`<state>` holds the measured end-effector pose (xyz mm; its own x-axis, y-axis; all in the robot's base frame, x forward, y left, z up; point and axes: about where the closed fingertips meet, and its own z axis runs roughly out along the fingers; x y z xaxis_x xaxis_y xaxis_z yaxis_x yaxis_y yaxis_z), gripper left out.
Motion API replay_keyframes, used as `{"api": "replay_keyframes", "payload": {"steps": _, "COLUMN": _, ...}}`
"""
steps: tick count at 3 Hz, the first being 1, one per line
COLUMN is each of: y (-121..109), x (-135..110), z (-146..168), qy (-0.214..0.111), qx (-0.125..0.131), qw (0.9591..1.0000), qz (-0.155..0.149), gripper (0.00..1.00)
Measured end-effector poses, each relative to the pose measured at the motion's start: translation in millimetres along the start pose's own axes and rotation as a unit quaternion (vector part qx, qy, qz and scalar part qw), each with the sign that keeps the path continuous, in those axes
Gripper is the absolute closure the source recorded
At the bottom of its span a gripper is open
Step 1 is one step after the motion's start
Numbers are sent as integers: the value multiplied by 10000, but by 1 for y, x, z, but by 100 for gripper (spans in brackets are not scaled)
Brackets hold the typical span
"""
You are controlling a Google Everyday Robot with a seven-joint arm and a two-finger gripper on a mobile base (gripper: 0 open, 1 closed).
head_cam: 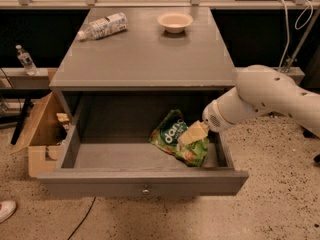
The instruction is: Place green rice chip bag into top drawer
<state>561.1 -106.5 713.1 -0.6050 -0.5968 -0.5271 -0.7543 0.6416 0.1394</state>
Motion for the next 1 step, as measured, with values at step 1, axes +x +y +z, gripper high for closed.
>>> {"api": "replay_keyframes", "payload": {"steps": 1, "y": 5, "x": 9, "z": -49, "qy": -53, "qx": 486, "qw": 9988, "qz": 97, "gripper": 0}}
